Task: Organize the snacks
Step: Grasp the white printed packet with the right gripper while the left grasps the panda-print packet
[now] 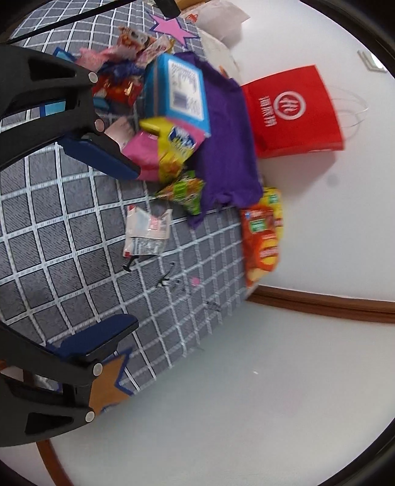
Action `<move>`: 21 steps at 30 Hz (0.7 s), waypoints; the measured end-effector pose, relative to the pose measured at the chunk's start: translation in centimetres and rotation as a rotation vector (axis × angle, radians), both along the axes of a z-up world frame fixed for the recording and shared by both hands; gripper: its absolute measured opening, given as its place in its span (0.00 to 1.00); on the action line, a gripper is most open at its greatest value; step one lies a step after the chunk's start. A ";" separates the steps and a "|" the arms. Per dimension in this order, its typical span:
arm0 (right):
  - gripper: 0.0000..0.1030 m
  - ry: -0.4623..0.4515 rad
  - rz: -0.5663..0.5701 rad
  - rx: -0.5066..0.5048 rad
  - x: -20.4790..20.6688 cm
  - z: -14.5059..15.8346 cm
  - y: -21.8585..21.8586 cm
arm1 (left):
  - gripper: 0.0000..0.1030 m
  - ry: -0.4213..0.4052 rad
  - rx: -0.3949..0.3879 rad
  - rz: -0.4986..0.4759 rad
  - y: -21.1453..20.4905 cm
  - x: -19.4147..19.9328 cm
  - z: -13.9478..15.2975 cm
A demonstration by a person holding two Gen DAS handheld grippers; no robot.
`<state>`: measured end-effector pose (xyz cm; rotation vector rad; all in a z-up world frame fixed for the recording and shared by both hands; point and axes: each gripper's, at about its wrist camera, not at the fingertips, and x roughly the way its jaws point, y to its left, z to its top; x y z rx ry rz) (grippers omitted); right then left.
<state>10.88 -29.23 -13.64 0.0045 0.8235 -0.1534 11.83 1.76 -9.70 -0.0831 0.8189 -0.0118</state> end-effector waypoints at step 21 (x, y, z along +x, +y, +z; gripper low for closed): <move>0.61 0.144 -0.019 0.143 9.8 -9.5 -1.5 | 0.91 0.146 0.000 0.072 4.6 3.7 -4.9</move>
